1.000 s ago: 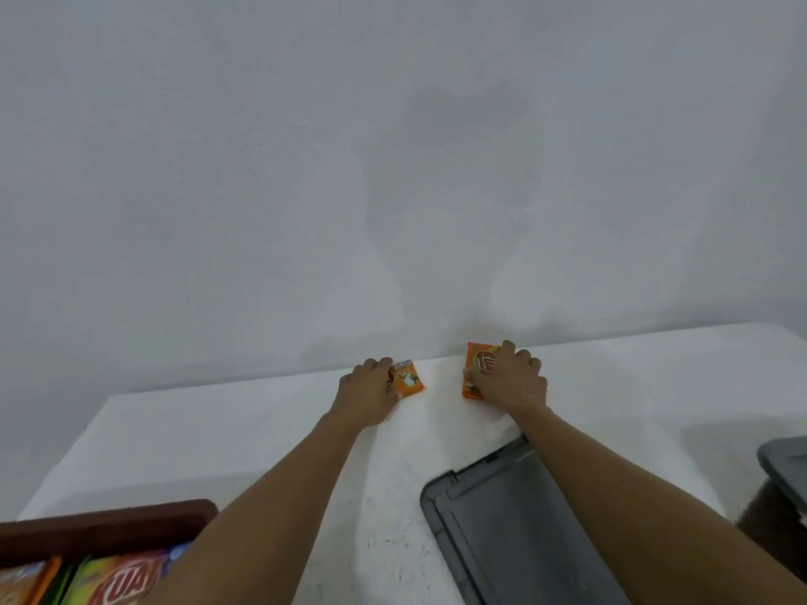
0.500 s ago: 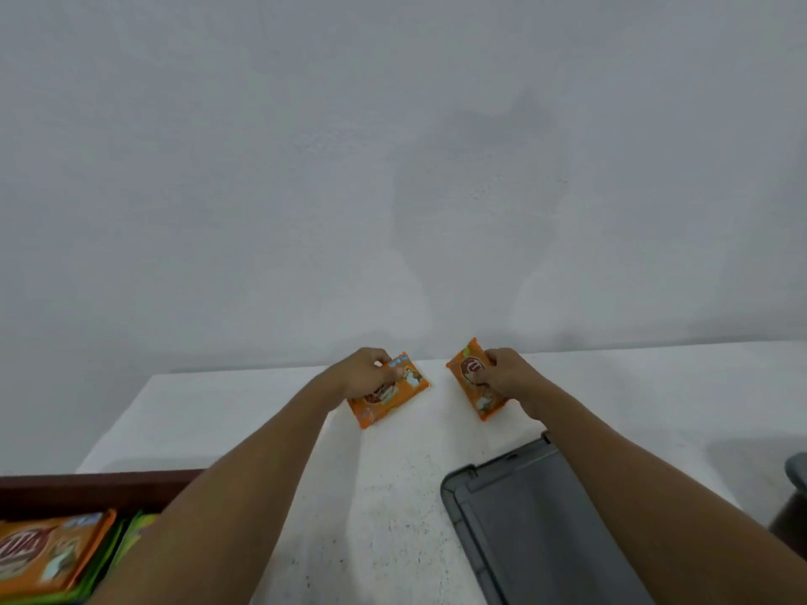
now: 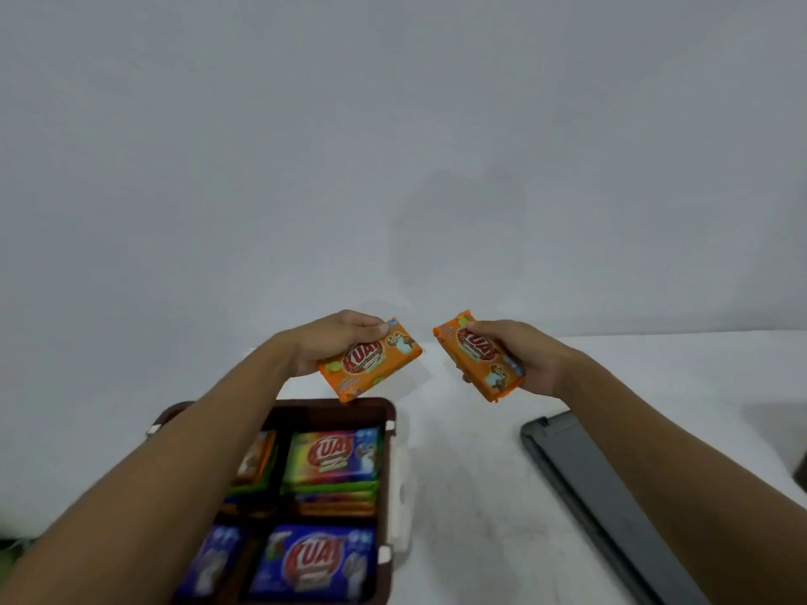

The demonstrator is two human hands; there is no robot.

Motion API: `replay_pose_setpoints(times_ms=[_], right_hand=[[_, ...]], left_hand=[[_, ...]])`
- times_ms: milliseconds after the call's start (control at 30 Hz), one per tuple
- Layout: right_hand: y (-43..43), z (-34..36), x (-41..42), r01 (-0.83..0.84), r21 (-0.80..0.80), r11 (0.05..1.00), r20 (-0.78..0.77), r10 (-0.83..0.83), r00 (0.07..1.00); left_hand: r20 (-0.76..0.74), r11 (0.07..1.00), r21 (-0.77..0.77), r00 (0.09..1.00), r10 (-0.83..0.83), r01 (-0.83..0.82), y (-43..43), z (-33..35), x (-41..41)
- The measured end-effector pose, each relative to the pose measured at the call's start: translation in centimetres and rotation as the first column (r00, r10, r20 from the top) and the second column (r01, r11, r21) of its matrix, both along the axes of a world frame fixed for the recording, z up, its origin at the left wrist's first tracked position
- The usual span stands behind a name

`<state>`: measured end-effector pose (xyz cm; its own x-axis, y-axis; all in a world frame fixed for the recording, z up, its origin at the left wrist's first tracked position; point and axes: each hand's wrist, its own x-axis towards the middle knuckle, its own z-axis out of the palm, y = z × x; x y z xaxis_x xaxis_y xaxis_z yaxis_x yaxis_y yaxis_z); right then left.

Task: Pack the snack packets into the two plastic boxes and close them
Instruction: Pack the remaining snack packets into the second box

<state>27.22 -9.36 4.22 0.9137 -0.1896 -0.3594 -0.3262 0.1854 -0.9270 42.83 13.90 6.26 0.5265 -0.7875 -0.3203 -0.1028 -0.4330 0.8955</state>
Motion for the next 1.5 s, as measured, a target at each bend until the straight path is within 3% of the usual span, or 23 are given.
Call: replay_pose_setpoints(times_ms=[133,300,400,467,567,633,733,833,900,967,1033,1133,1267,1367,1500], right_hand=[[7.4,1.3,-0.1,-0.089,-0.230,0.969,0.028,0.097,0.995],[16.2,2.1,-0.3,-0.250,-0.526,0.813,-0.029,0.277,0.960],[19.9,1.9,-0.9,-0.426,-0.649,0.631,-0.166,0.429,0.888],[21.8,0.8,-1.2,-0.516,-0.700,0.494,-0.258,0.499,0.828],[23.6,-0.9,-1.3,-0.527,-0.841,0.119,-0.407,0.504,0.762],[24.3,-1.5,-1.3,-0.545,-0.839,0.010,-0.470,0.491,0.733],[24.3,-1.5,-1.9,-0.584,-0.811,-0.010,-0.518,0.476,0.711],[23.9,-1.4,-2.2,-0.571,-0.821,-0.003,-0.499,0.489,0.716],[23.7,-1.4,-2.1,-0.475,-0.879,0.038,-0.397,0.492,0.774],[23.4,-1.7,-1.6,-0.315,-0.946,0.079,-0.245,0.465,0.851],[23.2,-2.0,-0.7,-0.210,-0.974,0.081,-0.154,0.439,0.885],[22.8,-2.6,0.6,-0.275,-0.961,-0.021,-0.257,0.424,0.869],[22.0,-3.6,1.2,-0.242,-0.966,-0.093,-0.259,0.378,0.889],[21.6,-4.1,0.7,-0.148,-0.987,-0.057,-0.158,0.384,0.910],[20.6,-4.6,-0.5,-0.011,-0.999,0.032,0.001,0.343,0.939]], left_hand=[[0.024,0.992,0.075,0.994,-0.104,0.102,8.0,0.5,-0.1],[0.059,0.957,0.147,0.964,-0.261,0.250,16.1,-1.2,-0.6],[0.135,0.913,0.224,0.917,-0.375,0.340,18.6,-2.8,-1.4],[0.277,0.882,0.261,0.844,-0.459,0.393,19.5,-4.0,-1.6],[0.441,0.862,0.309,0.742,-0.505,0.402,20.3,-5.0,-2.0],[0.472,0.846,0.357,0.705,-0.529,0.396,20.8,-5.0,-2.4],[0.435,0.765,0.513,0.651,-0.623,0.389,21.4,-5.0,-3.0],[0.393,0.737,0.552,0.658,-0.643,0.391,21.7,-4.8,-2.9],[0.448,0.788,0.497,0.670,-0.592,0.363,21.6,-4.5,-2.8],[0.587,0.895,0.346,0.679,-0.441,0.282,21.4,-4.4,-2.5],[0.720,0.935,0.303,0.597,-0.353,0.187,21.2,-4.4,-1.7],[0.788,0.884,0.460,0.421,-0.450,0.083,21.0,-4.9,-0.4],[0.799,0.881,0.468,0.395,-0.453,0.063,20.9,-5.5,0.7],[0.820,0.940,0.335,0.472,-0.325,0.066,21.7,-6.0,0.8],[0.797,0.997,-0.074,0.599,0.079,-0.034,22.5,-7.1,0.1]])
